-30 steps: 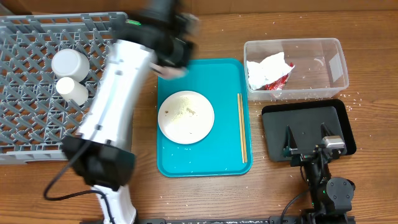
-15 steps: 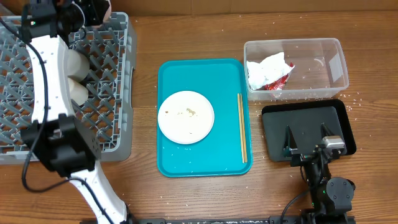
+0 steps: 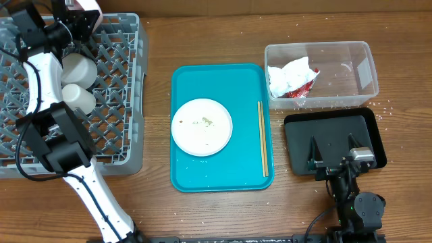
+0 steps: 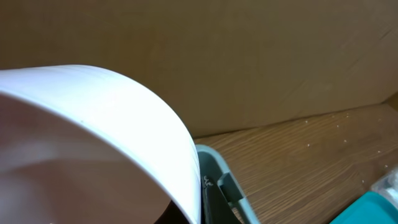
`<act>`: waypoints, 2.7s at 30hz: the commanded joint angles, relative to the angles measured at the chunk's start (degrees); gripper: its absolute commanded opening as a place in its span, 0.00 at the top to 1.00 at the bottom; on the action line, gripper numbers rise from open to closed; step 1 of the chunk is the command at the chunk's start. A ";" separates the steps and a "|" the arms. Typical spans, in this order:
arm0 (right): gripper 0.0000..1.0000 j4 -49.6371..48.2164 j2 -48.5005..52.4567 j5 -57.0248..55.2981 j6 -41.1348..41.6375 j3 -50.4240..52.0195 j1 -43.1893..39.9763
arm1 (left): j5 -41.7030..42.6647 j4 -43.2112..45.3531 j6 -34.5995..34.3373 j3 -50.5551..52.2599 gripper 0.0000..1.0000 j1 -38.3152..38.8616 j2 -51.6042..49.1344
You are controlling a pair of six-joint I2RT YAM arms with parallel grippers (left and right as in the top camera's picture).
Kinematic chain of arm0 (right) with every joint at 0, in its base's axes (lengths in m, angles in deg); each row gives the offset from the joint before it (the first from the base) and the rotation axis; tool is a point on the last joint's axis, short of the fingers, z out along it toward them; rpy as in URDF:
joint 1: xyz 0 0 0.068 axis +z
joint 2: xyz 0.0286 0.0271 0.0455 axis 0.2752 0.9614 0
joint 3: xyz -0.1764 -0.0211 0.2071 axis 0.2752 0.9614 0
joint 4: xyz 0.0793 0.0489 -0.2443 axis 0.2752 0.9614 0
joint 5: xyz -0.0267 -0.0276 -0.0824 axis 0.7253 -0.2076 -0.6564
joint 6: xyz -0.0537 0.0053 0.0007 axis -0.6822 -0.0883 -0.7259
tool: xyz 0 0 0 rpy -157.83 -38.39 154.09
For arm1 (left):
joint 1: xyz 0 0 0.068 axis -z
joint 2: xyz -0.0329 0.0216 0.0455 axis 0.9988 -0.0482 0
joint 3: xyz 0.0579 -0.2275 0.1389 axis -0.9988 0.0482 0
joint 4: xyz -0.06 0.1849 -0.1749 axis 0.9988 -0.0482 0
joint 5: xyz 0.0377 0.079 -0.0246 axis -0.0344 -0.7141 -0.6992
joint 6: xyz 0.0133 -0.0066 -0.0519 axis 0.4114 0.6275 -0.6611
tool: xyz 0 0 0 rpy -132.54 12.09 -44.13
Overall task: Sort waste into correct bins and load items into the dishwasher
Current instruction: 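Lift the saucer, carry it to the dish rack and release it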
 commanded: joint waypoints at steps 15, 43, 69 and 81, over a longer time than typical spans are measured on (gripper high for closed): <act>0.00 -0.31 -0.42 -0.37 -0.15 0.59 0.42 | 13.00 5.70 1.31 -0.52 0.96 -0.48 -4.07; 0.00 -0.31 -0.42 -0.37 -0.15 0.59 0.42 | 3.34 1.22 0.00 -0.48 0.74 -5.42 -4.07; 0.00 -0.31 -0.42 -0.37 -0.15 0.59 0.42 | 11.26 15.78 -25.18 -0.61 0.00 -12.79 1.66; 0.00 -0.31 -0.42 -0.37 -0.15 0.59 0.42 | 20.04 14.27 -27.71 -0.61 0.62 -7.87 1.73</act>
